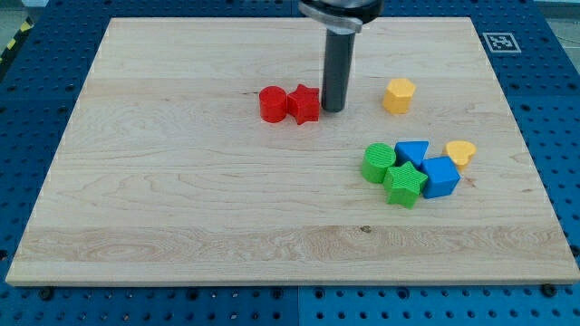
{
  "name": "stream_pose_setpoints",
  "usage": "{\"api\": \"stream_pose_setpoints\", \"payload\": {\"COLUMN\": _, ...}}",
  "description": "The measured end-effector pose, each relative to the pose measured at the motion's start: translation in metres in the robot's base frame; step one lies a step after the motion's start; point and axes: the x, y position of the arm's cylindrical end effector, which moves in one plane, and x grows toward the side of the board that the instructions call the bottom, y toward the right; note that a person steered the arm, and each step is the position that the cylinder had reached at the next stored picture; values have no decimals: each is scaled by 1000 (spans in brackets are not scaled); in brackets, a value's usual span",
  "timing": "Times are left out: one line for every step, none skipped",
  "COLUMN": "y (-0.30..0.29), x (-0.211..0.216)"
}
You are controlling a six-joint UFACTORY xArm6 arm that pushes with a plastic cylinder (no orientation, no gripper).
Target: Place the hexagon above left to the red circle
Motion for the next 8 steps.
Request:
{"api": "stream_pose_setpoints", "payload": {"y": 16, "x": 0}}
{"api": "stream_pose_setpoints", "payload": {"y": 35, "x": 11}}
{"api": "stream_pose_setpoints", "payload": {"y": 42, "x": 34}}
{"api": "stream_pose_setpoints", "payload": {"y": 68, "x": 42}}
{"api": "stream_pose_setpoints", "payload": {"y": 107, "x": 42}}
{"api": "stream_pose_setpoints", "payload": {"y": 128, "x": 42}}
{"api": "stream_pose_setpoints", "payload": {"y": 141, "x": 38}}
{"api": "stream_pose_setpoints", "payload": {"y": 143, "x": 18}}
